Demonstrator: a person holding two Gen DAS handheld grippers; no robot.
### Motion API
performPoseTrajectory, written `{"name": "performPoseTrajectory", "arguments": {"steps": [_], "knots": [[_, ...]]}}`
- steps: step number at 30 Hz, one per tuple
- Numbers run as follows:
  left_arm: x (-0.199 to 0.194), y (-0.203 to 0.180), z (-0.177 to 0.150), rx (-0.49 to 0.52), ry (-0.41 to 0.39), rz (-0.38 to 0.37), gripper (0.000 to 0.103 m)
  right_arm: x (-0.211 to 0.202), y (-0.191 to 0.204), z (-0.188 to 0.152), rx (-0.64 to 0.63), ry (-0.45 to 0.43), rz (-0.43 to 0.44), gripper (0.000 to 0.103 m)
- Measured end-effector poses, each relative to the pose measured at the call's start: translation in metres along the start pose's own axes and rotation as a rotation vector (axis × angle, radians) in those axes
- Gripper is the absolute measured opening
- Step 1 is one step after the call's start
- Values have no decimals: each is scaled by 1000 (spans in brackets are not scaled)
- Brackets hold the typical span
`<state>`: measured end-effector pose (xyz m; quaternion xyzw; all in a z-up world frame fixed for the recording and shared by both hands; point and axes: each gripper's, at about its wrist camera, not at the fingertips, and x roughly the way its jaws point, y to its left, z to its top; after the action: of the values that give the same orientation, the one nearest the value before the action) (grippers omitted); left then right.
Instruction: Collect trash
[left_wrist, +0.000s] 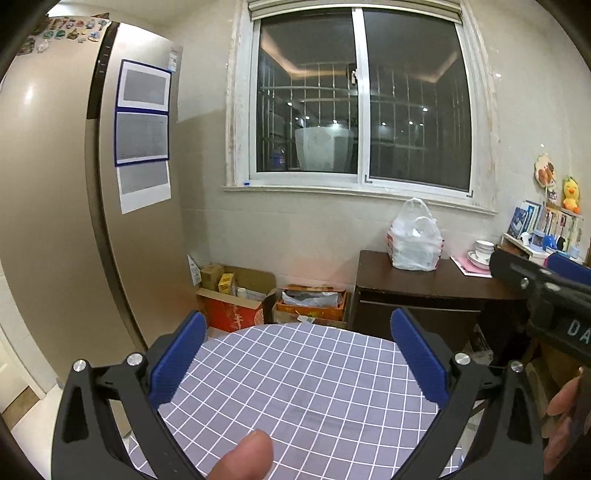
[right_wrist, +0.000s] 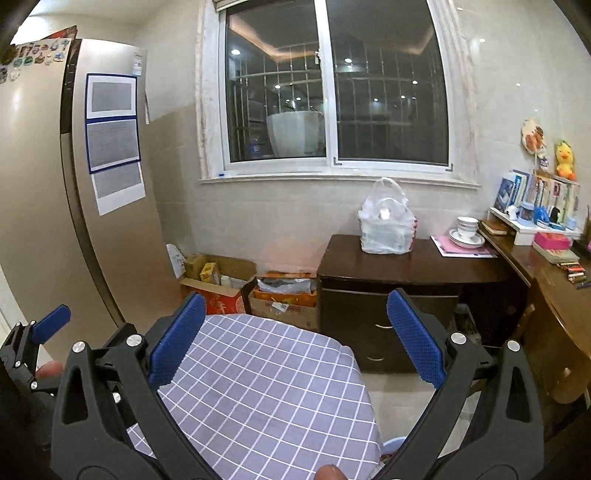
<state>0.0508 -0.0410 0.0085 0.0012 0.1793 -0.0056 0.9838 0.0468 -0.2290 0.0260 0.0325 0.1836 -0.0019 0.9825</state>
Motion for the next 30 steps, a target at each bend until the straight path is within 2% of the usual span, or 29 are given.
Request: {"name": "performPoseTrajectory", "arguments": {"steps": [21,30], "knots": [[-10,2,2,-32,-48,-31,98,-5,-3,4,7,-21,-17,97],[-10,2,3,-23,-44,-1,98,-3,1,3,8,-15,-8,97]]}}
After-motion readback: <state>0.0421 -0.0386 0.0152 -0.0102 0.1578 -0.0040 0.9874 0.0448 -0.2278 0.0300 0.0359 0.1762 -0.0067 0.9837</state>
